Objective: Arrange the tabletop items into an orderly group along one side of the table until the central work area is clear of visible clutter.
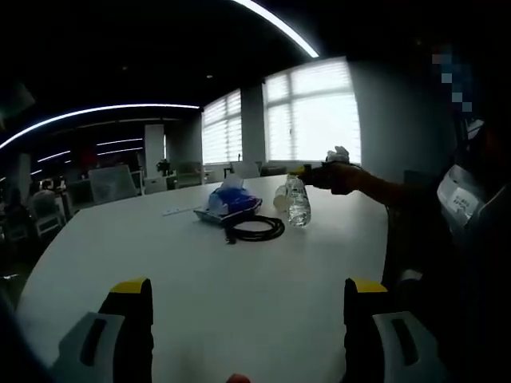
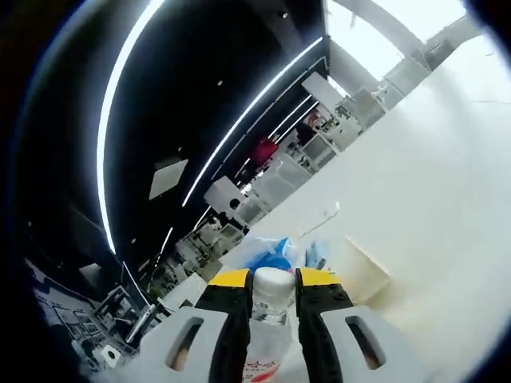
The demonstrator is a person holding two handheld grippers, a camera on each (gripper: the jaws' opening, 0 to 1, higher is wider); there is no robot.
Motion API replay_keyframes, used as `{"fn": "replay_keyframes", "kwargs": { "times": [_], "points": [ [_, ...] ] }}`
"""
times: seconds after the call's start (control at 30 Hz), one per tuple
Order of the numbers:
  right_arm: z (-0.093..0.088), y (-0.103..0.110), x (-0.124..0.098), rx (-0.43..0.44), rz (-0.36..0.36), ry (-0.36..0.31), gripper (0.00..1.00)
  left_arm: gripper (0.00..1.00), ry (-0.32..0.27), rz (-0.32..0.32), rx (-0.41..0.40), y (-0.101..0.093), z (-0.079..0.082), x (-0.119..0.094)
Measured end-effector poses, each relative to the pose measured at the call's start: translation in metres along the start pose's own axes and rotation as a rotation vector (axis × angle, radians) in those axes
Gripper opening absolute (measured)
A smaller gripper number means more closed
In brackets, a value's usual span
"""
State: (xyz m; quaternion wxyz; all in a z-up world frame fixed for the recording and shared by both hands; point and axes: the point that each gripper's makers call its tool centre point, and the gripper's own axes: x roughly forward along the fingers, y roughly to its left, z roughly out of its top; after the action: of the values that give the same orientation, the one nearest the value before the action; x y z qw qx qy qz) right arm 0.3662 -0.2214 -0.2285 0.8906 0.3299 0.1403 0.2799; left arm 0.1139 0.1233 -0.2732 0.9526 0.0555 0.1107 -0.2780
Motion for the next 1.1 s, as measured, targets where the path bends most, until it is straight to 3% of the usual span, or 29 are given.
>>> {"fn": "replay_keyframes", "kwargs": {
  "times": [0.43,1.1],
  "points": [
    [0.003,0.031,-0.008,-0.136,0.041,-0.023,0.18,1.00,0.002,-0.007,0.000,-0.004,-0.001,0.001],
    [-0.015,0.108,-0.028,-0.580,0.122,-0.066,0.18,1.00,-0.006,-0.007,0.004,-0.006,0.000,0.000]
  ]
}}
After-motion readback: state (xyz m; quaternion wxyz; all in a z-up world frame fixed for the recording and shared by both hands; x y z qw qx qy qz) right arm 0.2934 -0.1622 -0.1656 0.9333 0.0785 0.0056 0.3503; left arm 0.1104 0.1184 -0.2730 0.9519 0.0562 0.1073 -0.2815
